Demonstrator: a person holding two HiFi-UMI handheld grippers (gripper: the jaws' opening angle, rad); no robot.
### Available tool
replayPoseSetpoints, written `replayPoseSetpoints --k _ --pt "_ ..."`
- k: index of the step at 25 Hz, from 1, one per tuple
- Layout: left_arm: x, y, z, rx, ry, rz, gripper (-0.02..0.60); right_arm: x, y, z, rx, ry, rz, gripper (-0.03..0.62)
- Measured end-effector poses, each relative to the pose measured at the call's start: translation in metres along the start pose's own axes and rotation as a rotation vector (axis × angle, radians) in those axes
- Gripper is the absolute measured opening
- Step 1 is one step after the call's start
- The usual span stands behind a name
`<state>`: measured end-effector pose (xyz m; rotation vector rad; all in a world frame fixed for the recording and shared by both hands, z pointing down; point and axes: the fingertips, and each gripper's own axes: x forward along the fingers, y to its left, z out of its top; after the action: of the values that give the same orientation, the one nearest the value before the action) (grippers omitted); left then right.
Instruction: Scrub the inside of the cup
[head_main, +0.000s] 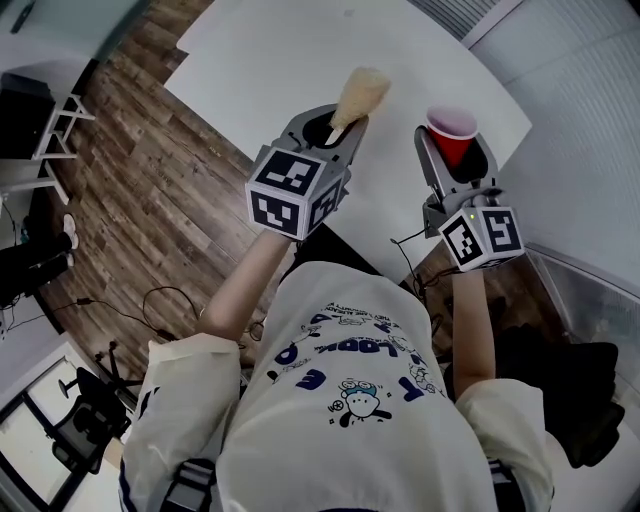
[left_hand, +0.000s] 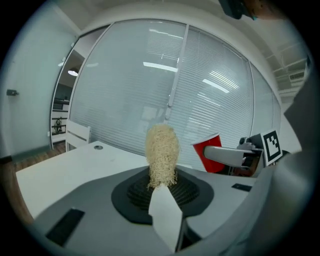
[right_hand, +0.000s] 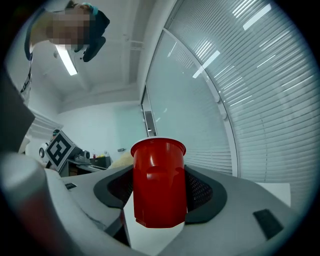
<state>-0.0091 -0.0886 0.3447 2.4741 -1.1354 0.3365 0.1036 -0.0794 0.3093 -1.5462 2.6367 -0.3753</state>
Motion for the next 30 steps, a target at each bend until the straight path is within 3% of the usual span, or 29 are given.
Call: replayPoseSetpoints --k 3,8,24,30 --pt "-0.003 -0.003 -0.003 0.05 -0.048 0.03 0.103 -0.002 0.007 -0.009 -0.015 0.001 -0.002 0.288" --pt "-0.006 -0.004 -0.006 0.028 -0.117 0.081 0.103 -0.007 0.011 -0.014 -0.002 -0.018 -0.02 0.288" --pt "-0.016 -0.001 0.001 0.1 -0.184 0.183 0.103 -0.017 0.01 -0.024 -0.009 -0.013 -0.125 0.287" --pt "-0.016 -0.001 -0.001 0.07 -0.187 0.19 0.103 -0.019 0.006 -0.024 -0.003 -0.009 -0.149 0.285"
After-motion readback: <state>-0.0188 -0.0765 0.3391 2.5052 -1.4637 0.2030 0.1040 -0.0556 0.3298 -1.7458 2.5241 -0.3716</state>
